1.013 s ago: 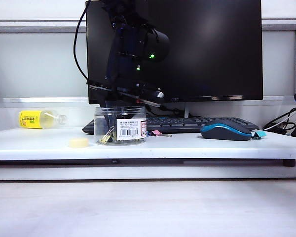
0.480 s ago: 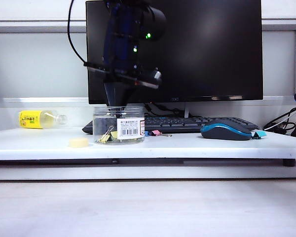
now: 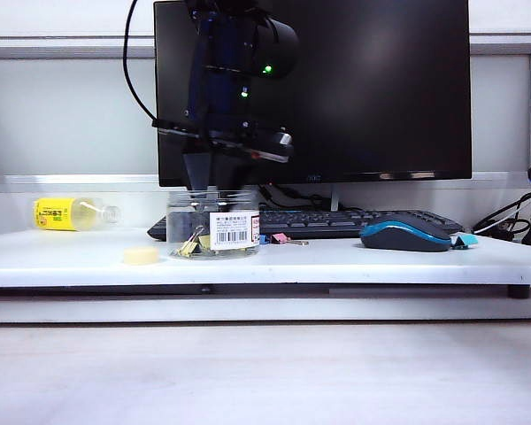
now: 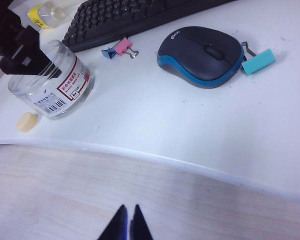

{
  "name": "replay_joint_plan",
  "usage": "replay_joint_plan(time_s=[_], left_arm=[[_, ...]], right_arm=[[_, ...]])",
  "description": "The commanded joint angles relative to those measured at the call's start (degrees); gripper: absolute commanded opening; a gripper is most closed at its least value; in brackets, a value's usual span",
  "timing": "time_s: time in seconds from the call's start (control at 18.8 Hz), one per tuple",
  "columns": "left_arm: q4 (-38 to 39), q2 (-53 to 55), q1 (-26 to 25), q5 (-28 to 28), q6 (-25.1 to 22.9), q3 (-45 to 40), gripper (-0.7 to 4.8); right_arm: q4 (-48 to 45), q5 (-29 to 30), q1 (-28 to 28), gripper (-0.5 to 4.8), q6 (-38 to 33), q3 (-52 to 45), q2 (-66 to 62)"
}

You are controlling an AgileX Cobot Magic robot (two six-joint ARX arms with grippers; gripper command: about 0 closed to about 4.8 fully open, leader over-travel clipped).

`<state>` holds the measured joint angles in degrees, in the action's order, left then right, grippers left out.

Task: Take the clips out of the round transparent plastic box and place them on the table.

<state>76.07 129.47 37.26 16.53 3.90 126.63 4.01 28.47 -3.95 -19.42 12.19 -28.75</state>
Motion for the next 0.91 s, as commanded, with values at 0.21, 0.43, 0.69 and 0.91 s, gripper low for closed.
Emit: replay_joint_plan(time_s=[0.21,0.43,0.69,0.91], left_arm=[[0.13,2.78,0.0,-0.92,0.15,0.13,1.62],[0.09,4.28,-0.02,-0.72,-0.33,0.13,1.62],[-0.11,5.77,-0.11,-1.33,-0.46,0.13,1.62],[0.02,7.34,-0.07,-1.36,-0.48,0.13,1.11]], right_arm=[[-0.72,-0.07,0.0,0.22,0.22,0.2,0.09],[-0.74,-0.09,0.0,0.22,0.22,0.2,0.09],[-0.79,-0.09,0.02,0.22,0.22,0.2,0.09],[-0.79,-0.11,0.02,0.22,0.24,0.2,0.09]])
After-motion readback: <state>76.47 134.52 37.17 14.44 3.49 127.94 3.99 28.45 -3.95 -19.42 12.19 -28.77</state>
